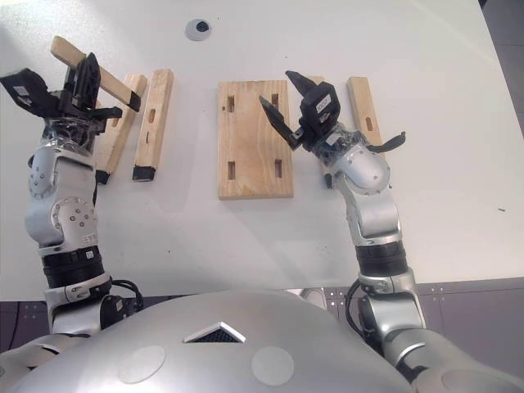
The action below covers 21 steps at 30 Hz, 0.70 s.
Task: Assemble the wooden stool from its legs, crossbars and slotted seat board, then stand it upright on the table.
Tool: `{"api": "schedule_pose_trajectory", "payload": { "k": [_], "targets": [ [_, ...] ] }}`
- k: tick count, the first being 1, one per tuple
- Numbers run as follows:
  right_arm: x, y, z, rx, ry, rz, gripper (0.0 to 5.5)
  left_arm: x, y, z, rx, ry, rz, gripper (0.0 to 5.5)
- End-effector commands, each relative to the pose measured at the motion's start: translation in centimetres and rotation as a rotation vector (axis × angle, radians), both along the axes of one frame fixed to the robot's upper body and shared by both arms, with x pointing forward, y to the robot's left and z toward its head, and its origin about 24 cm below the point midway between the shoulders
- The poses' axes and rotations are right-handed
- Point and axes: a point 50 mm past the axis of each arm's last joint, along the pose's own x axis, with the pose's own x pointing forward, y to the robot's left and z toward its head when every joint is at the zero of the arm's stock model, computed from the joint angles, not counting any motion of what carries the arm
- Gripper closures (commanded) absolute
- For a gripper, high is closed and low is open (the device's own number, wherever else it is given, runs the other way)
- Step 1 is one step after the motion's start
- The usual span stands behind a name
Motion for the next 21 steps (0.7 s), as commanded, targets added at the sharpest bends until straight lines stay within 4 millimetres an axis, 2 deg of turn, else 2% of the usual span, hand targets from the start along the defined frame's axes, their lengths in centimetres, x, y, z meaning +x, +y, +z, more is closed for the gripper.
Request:
{"api": "schedule_pose_trajectory", "payload": {
  "k": [1, 6, 21],
  "targets": [
    [0.2, -0.4, 0.0, -0.029, -0.004, 0.017, 2.52, 0.1, 0.5, -1.4, 0.008, 0.009, 0.006, 5.13],
    [-0.1, -0.7, -0.4, -0.039, 0.011, 0.007, 2.52, 1.1, 0.5, -2.6, -0.035, 0.008, -0.023, 5.13],
    [0.2, -0.8, -1.3, -0.080, 0.030, 0.054, 2.52, 1.0, 0.0, -4.3, -0.035, 0.020, -0.014, 5.13]
  ]
}}
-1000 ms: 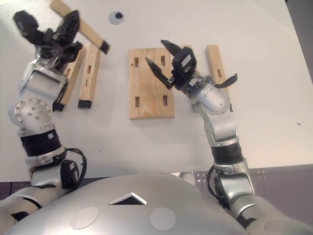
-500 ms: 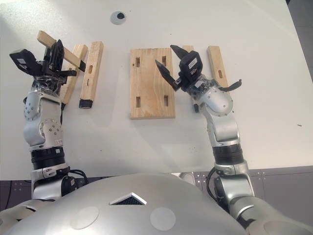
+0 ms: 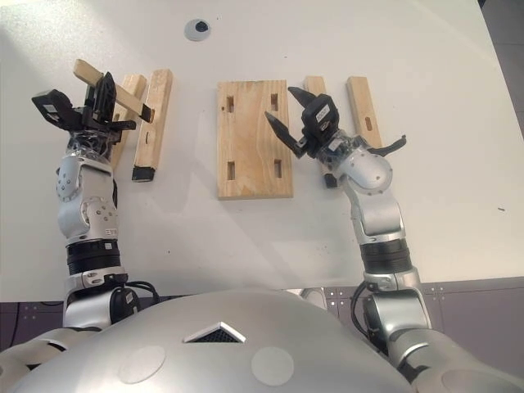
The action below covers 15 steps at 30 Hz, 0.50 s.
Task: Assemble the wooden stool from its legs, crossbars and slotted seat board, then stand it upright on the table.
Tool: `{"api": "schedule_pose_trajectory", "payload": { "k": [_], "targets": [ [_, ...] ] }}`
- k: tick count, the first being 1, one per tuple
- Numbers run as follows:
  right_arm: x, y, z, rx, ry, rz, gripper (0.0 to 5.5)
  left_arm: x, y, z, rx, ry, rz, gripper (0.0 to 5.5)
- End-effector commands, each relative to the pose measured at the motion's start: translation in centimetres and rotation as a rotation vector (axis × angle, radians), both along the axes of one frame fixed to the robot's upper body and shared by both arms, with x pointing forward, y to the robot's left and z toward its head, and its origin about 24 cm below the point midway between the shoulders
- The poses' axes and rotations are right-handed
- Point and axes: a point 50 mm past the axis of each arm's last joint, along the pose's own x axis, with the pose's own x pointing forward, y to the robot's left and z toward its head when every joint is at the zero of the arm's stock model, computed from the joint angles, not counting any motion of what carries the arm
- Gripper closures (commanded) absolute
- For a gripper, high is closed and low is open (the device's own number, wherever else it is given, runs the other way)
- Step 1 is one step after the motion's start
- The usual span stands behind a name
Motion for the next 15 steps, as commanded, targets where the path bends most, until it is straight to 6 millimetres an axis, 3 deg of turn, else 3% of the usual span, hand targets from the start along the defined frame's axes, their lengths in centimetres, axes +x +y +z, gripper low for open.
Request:
{"api": "schedule_pose_trajectory", "payload": {
  "k": [1, 9, 15],
  "targets": [
    [0.1, 0.1, 0.2, -0.012, -0.014, 0.017, 2.52, 0.4, -0.1, -0.4, 0.017, 0.008, -0.013, 5.13],
    [-0.1, 0.3, 0.1, -0.043, -0.024, 0.050, 2.52, 0.2, 0.7, -2.1, 0.073, 0.045, 0.017, 5.13],
    [0.0, 0.4, -0.1, -0.048, -0.019, 0.062, 2.52, -1.6, 0.1, -5.2, 0.224, 0.080, -0.079, 5.13]
  ]
}}
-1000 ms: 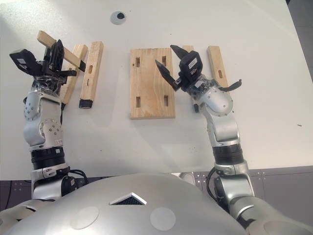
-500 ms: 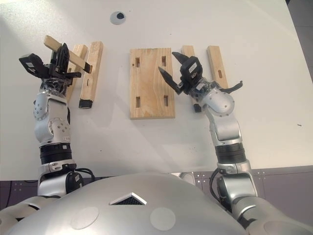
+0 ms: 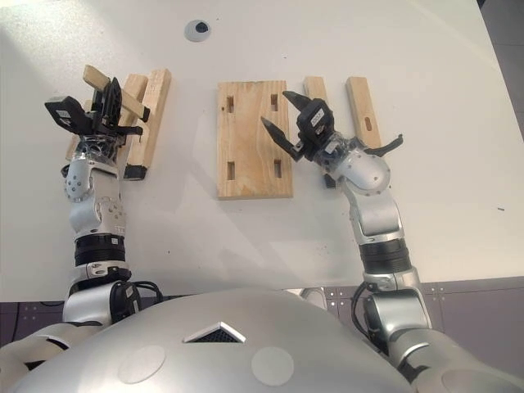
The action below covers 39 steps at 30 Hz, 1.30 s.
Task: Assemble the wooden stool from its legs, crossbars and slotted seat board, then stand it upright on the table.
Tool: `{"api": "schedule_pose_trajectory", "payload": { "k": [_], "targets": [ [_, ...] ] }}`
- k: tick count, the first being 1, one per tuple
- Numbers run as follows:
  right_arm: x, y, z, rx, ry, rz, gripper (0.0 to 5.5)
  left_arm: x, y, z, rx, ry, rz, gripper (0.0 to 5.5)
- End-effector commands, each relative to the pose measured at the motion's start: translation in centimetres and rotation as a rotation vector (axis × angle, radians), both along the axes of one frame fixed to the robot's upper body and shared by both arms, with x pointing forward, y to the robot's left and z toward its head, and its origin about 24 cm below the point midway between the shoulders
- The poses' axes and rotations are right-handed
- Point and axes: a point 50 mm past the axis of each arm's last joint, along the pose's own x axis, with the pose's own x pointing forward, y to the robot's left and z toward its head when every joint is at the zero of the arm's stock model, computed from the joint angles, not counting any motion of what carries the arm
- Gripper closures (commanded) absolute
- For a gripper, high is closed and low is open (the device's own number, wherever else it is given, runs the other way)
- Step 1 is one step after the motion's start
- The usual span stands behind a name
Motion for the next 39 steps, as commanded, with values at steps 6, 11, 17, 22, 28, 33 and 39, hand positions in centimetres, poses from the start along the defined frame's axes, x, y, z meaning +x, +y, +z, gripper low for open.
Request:
{"api": "schedule_pose_trajectory", "payload": {
  "k": [6, 11, 17, 22, 28, 33, 39],
  "targets": [
    [0.0, 0.0, -0.1, -0.026, -0.010, 0.019, 2.52, -2.5, -0.4, -4.6, 0.046, 0.176, -0.057, 5.13],
    [0.0, 0.1, 0.0, -0.026, -0.012, 0.020, 2.52, -1.7, -1.7, -3.8, 0.051, 0.167, -0.130, 5.13],
    [0.2, 0.3, 0.2, -0.012, -0.015, 0.019, 2.52, -0.8, -3.5, -2.7, 0.064, 0.135, -0.191, 5.13],
    [0.0, 0.3, 0.0, -0.016, -0.014, 0.017, 2.52, -0.5, -4.2, -2.5, 0.110, 0.154, -0.244, 5.13],
    [-0.1, 0.6, -0.2, -0.013, -0.016, 0.011, 2.52, -0.5, -3.6, -1.5, 0.126, 0.119, -0.192, 5.13],
    [-0.2, 0.4, -0.4, -0.017, -0.015, -0.005, 2.52, -1.5, -2.2, -0.3, 0.165, 0.131, -0.191, 4.20],
    [-0.5, 0.0, -0.7, -0.017, -0.011, -0.043, 2.52, -4.6, -0.5, -0.2, 0.256, 0.365, -0.270, 3.28]
  ]
}}
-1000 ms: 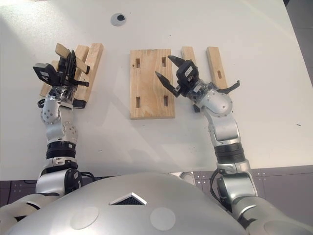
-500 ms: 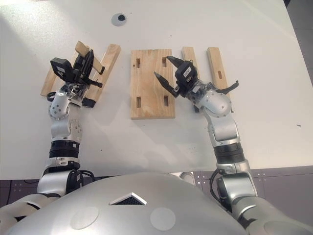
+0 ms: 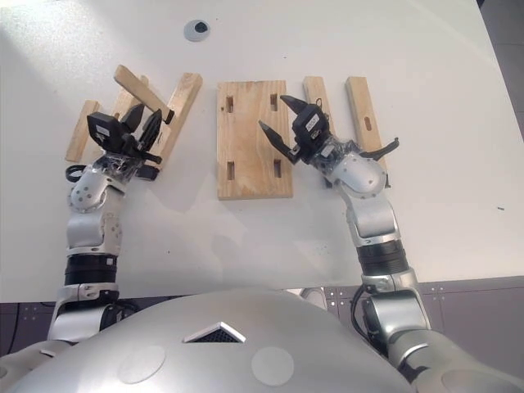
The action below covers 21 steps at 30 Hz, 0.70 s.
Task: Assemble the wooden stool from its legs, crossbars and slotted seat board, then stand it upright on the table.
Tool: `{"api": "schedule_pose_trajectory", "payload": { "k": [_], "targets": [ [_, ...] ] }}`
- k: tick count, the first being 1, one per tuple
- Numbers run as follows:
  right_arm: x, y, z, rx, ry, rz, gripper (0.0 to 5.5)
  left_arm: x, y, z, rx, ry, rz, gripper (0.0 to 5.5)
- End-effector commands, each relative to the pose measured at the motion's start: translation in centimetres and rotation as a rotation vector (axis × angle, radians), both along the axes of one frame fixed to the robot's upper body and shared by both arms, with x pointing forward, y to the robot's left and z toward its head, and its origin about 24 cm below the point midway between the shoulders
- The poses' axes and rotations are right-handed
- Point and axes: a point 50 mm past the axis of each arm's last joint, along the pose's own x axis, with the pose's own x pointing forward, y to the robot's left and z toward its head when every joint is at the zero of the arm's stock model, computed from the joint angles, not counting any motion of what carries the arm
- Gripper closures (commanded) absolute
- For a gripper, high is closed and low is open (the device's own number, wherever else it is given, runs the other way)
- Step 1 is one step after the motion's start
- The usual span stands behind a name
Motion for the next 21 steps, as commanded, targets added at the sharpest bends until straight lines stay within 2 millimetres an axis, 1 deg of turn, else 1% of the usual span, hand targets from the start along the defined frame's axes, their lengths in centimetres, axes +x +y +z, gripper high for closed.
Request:
{"api": "schedule_pose_trajectory", "payload": {
  "k": [1, 2, 3, 6, 9, 11, 19, 21],
  "targets": [
    [-0.2, -0.1, -0.2, 0.000, -0.005, -0.017, 2.52, -2.0, 0.9, 0.1, 0.062, 0.172, -0.030, 3.07],
    [-0.2, 0.0, -0.2, 0.000, -0.003, -0.015, 2.52, -2.3, 1.0, 0.2, 0.063, 0.201, -0.020, 2.96],
    [-0.2, 0.1, -0.3, 0.000, -0.002, -0.013, 2.52, -2.5, 1.1, 0.2, 0.065, 0.226, -0.014, 2.74],
    [-0.2, 0.2, -0.4, -0.001, 0.001, -0.006, 2.52, -2.7, 0.8, -0.2, 0.070, 0.286, -0.007, 2.29],
    [-0.2, 0.2, -0.4, -0.006, 0.001, -0.005, 2.52, -2.9, 0.6, -0.9, 0.090, 0.333, -0.006, 2.29],
    [-0.4, -0.1, -0.3, -0.007, 0.000, -0.022, 2.52, -2.5, 0.4, -1.0, 0.087, 0.345, -0.022, 2.29],
    [-0.4, 0.1, 0.2, -0.009, -0.022, -0.021, 2.52, -2.0, 0.8, -0.9, 0.182, 0.358, -0.026, 3.46],
    [-0.3, 0.1, 0.5, -0.008, -0.029, -0.021, 2.52, -1.9, 0.8, -0.9, 0.197, 0.358, -0.022, 3.48]
  ]
}}
